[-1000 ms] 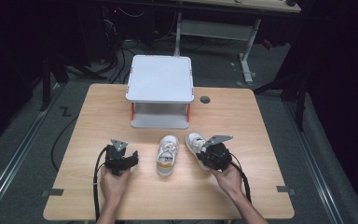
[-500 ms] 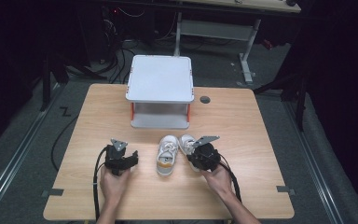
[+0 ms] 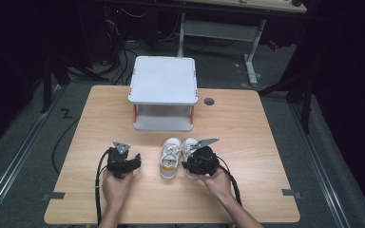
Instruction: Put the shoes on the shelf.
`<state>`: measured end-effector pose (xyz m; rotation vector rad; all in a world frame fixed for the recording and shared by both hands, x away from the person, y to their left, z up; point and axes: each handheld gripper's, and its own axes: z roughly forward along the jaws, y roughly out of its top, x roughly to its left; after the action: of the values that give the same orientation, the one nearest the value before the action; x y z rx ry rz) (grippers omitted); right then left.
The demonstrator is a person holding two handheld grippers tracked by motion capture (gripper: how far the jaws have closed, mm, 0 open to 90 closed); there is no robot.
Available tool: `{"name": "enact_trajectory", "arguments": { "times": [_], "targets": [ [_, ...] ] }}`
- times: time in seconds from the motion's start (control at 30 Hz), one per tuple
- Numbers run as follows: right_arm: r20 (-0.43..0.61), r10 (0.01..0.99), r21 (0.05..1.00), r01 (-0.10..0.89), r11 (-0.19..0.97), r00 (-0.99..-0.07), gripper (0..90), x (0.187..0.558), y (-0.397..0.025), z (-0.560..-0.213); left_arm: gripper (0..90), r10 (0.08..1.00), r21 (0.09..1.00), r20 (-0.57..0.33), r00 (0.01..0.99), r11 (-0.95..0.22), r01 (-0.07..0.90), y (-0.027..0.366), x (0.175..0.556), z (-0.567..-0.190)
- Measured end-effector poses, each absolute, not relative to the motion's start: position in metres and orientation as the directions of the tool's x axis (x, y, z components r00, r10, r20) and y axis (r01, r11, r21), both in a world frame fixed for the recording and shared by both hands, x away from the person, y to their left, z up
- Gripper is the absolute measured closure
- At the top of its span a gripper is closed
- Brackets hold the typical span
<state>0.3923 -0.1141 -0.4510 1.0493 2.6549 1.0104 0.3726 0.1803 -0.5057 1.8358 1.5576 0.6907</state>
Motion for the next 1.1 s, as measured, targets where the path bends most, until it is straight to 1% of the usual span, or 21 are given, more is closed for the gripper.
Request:
{"name": "enact_trajectory", "arguments": {
  "times": [0.23, 0.33, 0.43, 0.53, 0.6, 0.7, 0.83, 0.9, 0.97, 1.1],
  "targets": [
    [0.16, 0.621, 0.632, 0.563, 0.532, -0.767, 57.5, 0.392, -0.109, -0.453, 33.1, 0.986, 0.745, -0.005, 0.165, -0.106, 0.658, 0.18, 0.373, -0.506],
    [0.162, 0.615, 0.651, 0.552, 0.521, -0.772, 54.7, 0.391, -0.113, -0.456, 33.1, 0.986, 0.745, -0.005, 0.165, -0.106, 0.658, 0.18, 0.373, -0.506],
    [0.197, 0.615, 0.684, 0.556, 0.472, -0.764, 52.7, 0.388, -0.124, -0.455, 33.2, 0.986, 0.745, -0.005, 0.164, -0.106, 0.658, 0.18, 0.373, -0.506],
    [0.178, 0.618, 0.726, 0.526, 0.443, -0.766, 51.6, 0.382, -0.139, -0.447, 33.1, 0.987, 0.745, -0.004, 0.163, -0.106, 0.658, 0.18, 0.373, -0.506],
    [0.191, 0.616, 0.749, 0.519, 0.411, -0.764, 50.4, 0.379, -0.152, -0.443, 32.8, 0.987, 0.745, -0.002, 0.163, -0.107, 0.658, 0.18, 0.372, -0.506],
    [0.193, 0.646, 0.778, 0.517, 0.357, -0.738, 51.2, 0.377, -0.178, -0.443, 31.4, 0.986, 0.745, -0.003, 0.168, -0.11, 0.658, 0.179, 0.371, -0.506],
    [0.221, 0.7, 0.778, 0.556, 0.294, -0.679, 50.2, 0.38, -0.21, -0.452, 30.2, 0.986, 0.746, -0.008, 0.164, -0.104, 0.658, 0.177, 0.37, -0.506],
    [0.186, 0.755, 0.768, 0.572, 0.286, -0.628, 50.3, 0.384, -0.225, -0.459, 30.3, 0.985, 0.744, -0.008, 0.17, -0.108, 0.66, 0.178, 0.37, -0.506],
    [0.134, 0.822, 0.755, 0.594, 0.277, -0.554, 50.3, 0.391, -0.243, -0.468, 29.5, 0.986, 0.746, -0.012, 0.165, -0.101, 0.659, 0.177, 0.37, -0.506],
    [0.074, 0.898, 0.741, 0.627, 0.241, -0.433, 48.8, 0.4, -0.269, -0.482, 31.2, 0.982, 0.745, -0.003, 0.188, -0.123, 0.655, 0.173, 0.37, -0.506]
  ]
}}
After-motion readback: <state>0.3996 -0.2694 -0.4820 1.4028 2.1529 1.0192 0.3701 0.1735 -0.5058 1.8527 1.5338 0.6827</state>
